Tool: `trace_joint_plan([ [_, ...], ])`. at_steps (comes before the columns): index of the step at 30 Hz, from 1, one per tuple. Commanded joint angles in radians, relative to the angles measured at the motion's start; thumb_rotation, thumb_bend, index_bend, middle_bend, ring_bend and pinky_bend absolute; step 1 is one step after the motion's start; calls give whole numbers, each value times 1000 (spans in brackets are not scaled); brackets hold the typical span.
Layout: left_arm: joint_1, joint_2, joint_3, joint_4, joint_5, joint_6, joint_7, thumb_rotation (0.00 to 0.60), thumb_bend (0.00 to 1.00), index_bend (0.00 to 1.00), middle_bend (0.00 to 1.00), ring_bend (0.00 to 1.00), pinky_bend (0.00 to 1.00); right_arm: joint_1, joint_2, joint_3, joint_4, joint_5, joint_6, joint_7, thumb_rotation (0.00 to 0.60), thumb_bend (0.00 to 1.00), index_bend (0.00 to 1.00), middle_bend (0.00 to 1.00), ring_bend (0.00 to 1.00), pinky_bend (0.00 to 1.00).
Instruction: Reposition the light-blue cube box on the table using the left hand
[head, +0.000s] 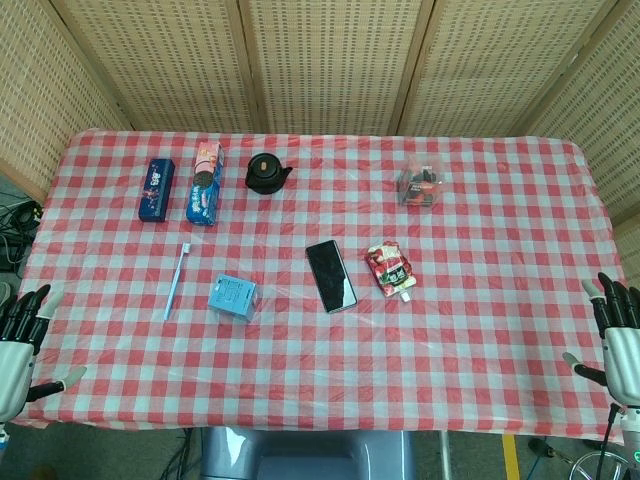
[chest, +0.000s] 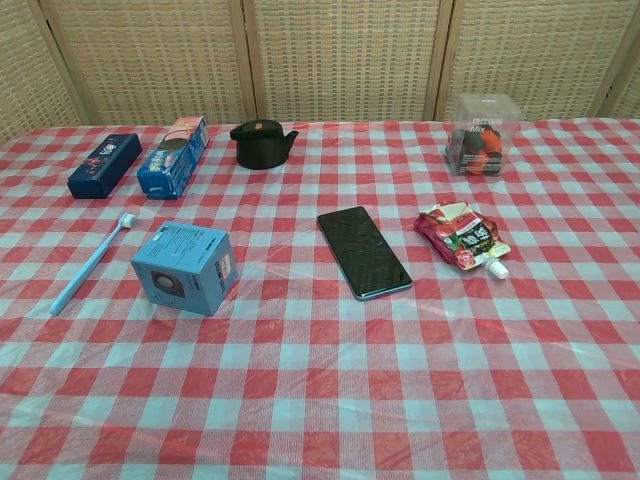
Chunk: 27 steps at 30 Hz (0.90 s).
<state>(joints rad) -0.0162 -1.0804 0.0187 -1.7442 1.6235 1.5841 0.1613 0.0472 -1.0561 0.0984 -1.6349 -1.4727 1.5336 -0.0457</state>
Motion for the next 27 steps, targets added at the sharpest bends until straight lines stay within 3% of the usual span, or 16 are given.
trace_joint_plan([
  [1, -2, -1, -1, 2, 1, -3, -2, 600, 0, 0, 0, 0, 0, 1, 2, 1, -2, 2, -3, 0, 600, 0, 0, 0, 0, 0],
  [8, -61, -13, -12, -1, 8, -91, 23, 600, 0, 0, 0, 0, 0, -1, 5, 2, 0, 3, -1, 10, 600, 0, 0, 0, 0, 0],
  [18, -401, -103, -104, 8, -5, -538, 72, 600, 0, 0, 0, 0, 0, 7, -4, 12, 6, 26, -15, -10, 600, 0, 0, 0, 0, 0],
  [27, -567, -258, -163, 132, -37, -696, 188, 600, 0, 0, 0, 0, 0, 14, -12, 18, 21, 53, -37, -16, 600, 0, 0, 0, 0, 0],
])
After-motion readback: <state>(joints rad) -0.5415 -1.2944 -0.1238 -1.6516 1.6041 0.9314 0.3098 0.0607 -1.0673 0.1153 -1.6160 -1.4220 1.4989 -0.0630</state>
